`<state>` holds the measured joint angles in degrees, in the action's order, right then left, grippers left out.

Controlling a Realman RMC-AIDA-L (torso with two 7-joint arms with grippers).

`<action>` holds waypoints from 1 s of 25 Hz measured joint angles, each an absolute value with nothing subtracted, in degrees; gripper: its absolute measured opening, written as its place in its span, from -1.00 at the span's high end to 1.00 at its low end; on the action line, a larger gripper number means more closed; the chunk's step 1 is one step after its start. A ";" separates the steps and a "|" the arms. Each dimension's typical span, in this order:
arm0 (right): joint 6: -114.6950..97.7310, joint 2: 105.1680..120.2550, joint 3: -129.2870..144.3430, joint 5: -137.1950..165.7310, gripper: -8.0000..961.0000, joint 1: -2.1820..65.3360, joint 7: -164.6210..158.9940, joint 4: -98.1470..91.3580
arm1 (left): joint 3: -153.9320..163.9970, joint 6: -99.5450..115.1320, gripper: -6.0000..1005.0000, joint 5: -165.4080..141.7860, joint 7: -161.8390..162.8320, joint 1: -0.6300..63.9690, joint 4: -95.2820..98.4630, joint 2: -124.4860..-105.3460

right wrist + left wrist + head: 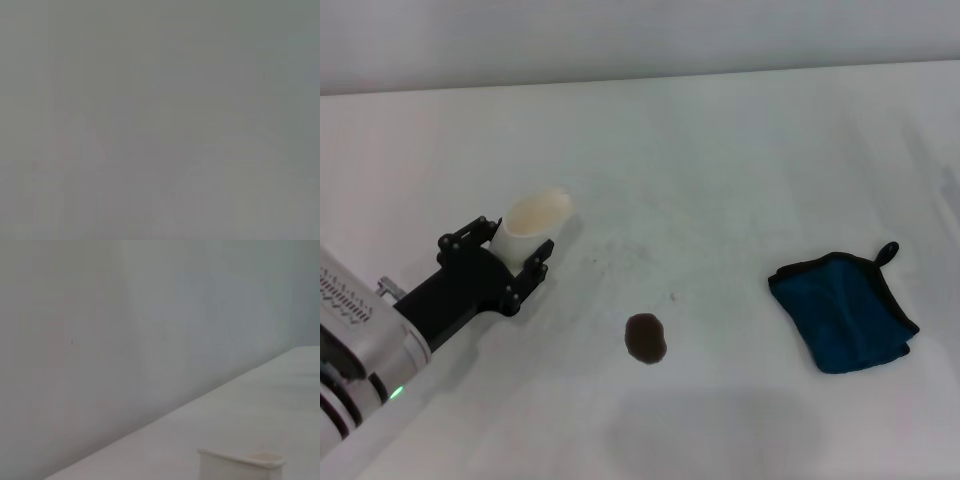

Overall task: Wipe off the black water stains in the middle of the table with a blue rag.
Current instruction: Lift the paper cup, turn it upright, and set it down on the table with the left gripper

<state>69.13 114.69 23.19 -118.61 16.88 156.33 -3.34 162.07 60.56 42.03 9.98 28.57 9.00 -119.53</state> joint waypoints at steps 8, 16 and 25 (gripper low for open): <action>68.70 114.69 23.21 -118.79 -0.61 16.78 156.36 -3.35 | 162.03 60.23 -0.05 42.15 9.87 26.38 9.36 -119.56; 67.27 114.69 23.20 -118.59 -0.62 16.57 156.36 -3.54 | 162.05 60.08 -0.06 42.65 9.87 23.51 10.84 -119.62; 67.09 114.69 23.44 -118.56 -0.62 16.51 156.36 -3.60 | 162.12 60.30 -0.30 42.78 9.80 23.07 11.99 -119.46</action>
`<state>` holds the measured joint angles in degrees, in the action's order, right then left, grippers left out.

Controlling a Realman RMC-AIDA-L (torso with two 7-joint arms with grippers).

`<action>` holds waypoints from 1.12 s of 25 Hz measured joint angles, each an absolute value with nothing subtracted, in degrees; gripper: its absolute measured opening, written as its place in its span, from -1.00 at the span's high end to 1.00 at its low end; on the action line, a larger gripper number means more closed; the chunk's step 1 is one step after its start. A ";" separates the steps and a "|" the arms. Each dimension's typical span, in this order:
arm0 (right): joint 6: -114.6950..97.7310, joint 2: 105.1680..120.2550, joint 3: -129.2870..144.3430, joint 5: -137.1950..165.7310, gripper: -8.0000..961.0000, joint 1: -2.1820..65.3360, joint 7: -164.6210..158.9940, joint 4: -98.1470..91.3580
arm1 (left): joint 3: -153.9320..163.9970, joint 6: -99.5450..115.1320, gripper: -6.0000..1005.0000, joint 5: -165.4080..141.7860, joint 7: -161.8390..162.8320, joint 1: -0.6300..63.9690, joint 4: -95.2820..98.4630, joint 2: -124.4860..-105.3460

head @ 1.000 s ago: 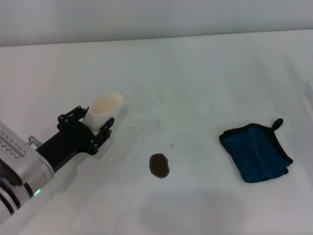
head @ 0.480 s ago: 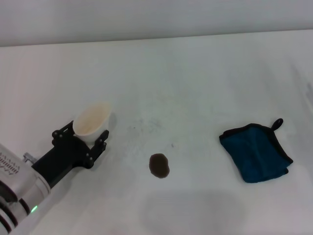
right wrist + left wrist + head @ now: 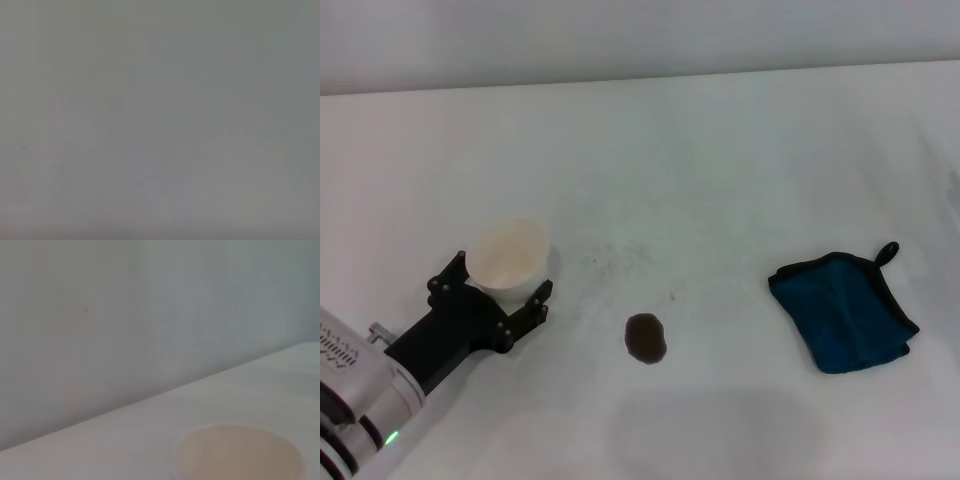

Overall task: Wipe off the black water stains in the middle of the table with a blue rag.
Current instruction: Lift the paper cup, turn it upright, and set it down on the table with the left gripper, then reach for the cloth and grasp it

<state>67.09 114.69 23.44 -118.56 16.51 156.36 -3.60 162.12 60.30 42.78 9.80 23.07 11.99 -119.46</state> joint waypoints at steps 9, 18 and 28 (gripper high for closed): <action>66.86 114.62 23.63 -118.56 -0.62 16.48 156.35 -3.66 | 161.53 64.23 -0.74 42.90 9.83 21.46 11.77 -119.35; 67.10 114.53 23.82 -118.56 -0.62 16.41 155.64 -4.89 | 161.41 70.91 -0.74 46.09 9.73 16.23 10.25 -119.18; 67.96 114.45 26.03 -118.32 -0.61 14.59 150.60 -10.14 | 162.02 74.55 -0.74 48.69 10.87 12.42 9.22 -119.16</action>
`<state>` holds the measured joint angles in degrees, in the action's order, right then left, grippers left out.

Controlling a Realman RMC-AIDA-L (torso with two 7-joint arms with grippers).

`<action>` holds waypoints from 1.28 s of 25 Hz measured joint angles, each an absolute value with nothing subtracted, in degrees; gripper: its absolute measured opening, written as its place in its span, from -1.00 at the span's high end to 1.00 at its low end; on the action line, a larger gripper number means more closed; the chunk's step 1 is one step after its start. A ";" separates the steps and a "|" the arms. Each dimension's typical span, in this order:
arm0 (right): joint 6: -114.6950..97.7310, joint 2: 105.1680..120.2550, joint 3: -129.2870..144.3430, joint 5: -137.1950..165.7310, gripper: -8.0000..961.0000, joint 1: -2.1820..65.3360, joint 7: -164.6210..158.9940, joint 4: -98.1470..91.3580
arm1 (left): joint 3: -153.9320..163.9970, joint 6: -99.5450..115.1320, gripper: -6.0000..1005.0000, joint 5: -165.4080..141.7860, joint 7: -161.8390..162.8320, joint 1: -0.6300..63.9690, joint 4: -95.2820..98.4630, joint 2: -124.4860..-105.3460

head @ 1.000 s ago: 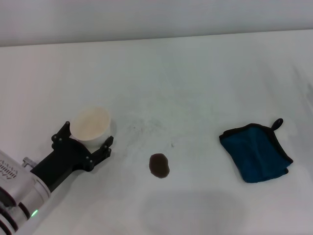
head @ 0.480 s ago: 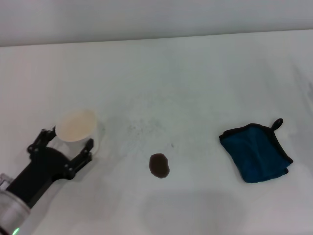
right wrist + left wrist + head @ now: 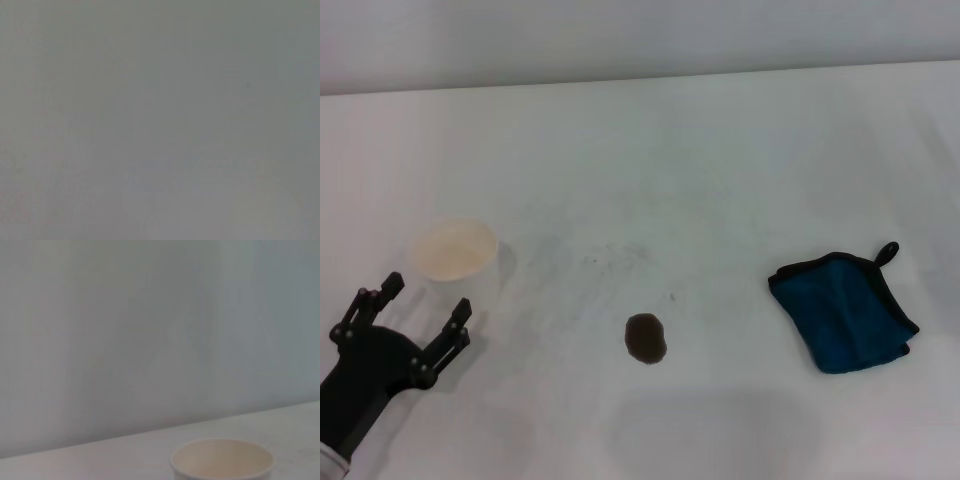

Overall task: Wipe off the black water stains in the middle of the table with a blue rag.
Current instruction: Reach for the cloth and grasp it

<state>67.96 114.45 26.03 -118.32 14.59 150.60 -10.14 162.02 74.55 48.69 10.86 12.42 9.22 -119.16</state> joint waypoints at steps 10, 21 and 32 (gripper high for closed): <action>56.27 113.71 26.79 -102.44 -0.61 11.33 109.35 -26.77 | 161.38 78.14 -0.72 49.99 10.70 8.29 7.78 -119.09; 70.71 107.07 28.86 -72.67 -0.61 15.79 62.66 -37.91 | 161.27 84.82 -0.72 60.03 10.61 6.42 3.32 -119.09; 96.77 106.61 34.19 -50.46 -0.61 25.21 41.65 -58.17 | 161.28 86.36 -0.73 61.77 10.29 6.60 1.98 -119.09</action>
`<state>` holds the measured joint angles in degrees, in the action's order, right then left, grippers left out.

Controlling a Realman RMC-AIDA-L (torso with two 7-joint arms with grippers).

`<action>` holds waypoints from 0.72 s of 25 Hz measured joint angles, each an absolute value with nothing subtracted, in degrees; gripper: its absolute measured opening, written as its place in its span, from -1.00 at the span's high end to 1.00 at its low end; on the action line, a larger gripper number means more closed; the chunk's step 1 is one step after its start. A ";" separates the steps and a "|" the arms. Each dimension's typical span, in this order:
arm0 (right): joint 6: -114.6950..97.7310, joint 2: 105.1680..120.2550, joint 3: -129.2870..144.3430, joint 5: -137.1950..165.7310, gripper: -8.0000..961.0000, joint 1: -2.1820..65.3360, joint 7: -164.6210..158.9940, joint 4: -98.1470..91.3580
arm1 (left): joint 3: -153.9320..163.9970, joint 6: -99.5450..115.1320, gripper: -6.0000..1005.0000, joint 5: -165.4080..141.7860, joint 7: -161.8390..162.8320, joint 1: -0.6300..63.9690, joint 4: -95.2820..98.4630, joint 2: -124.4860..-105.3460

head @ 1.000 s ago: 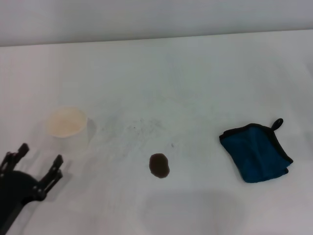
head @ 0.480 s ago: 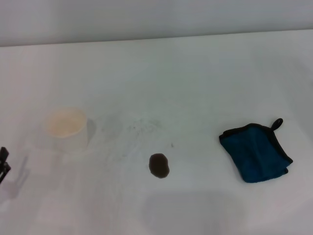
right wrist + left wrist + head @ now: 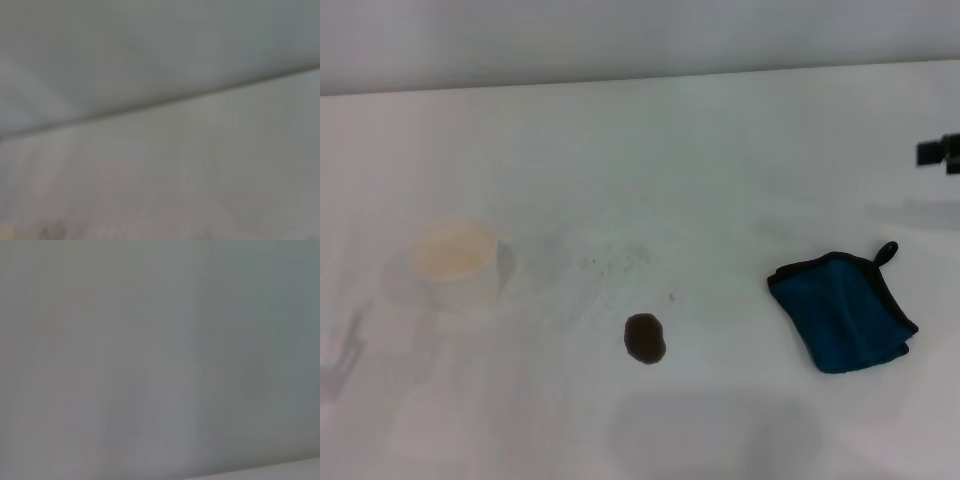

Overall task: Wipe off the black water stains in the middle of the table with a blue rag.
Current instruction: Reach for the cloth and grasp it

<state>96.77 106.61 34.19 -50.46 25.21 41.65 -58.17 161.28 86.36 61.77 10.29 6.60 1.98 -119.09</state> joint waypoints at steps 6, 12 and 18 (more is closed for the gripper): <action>100.30 112.02 48.38 -35.51 -0.61 29.27 32.31 -74.21 | 161.23 87.22 -0.73 63.56 8.41 7.20 1.36 -119.02; 96.91 115.50 61.62 -28.17 -0.61 30.76 26.10 -79.23 | 160.74 87.18 -0.73 63.59 8.20 7.85 1.32 -119.00; 90.64 115.51 73.60 -27.02 -0.60 29.95 16.57 -76.94 | 160.75 87.90 -0.73 63.63 6.42 8.26 0.98 -118.93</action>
